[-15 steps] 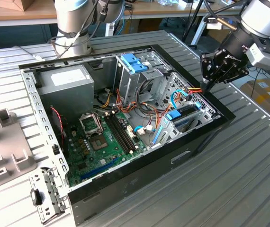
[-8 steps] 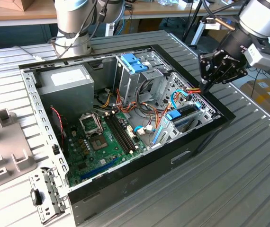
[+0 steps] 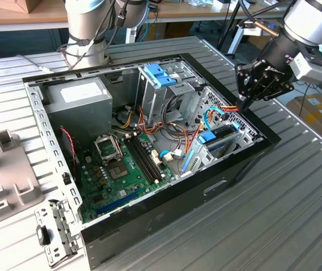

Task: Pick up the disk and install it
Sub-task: 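Insert the first disk wire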

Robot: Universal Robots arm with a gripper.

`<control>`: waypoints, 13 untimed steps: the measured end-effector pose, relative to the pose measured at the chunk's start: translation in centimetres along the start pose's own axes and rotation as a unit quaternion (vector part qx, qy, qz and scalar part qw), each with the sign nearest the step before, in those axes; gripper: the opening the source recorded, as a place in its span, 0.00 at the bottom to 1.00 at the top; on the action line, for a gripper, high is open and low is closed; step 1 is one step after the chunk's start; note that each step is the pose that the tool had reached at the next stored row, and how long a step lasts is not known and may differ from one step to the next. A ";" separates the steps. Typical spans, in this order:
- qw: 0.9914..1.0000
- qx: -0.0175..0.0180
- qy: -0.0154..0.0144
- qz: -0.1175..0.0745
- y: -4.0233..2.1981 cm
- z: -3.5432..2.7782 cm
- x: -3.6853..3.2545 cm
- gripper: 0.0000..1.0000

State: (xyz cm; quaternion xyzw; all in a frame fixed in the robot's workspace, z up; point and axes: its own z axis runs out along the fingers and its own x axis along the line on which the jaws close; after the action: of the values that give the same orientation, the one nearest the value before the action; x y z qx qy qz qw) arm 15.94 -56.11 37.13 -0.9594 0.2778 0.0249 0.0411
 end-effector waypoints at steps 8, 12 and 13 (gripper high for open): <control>1.000 0.000 0.000 0.000 0.14 0.01 -0.19 0.17; 1.000 0.000 0.000 0.000 0.31 0.02 -0.20 0.17; 1.000 0.000 0.000 0.000 0.36 0.02 -0.17 0.17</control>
State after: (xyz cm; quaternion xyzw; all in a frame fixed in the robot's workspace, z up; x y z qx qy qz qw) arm 15.61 -56.32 37.10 -0.9594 0.2778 0.0249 0.0411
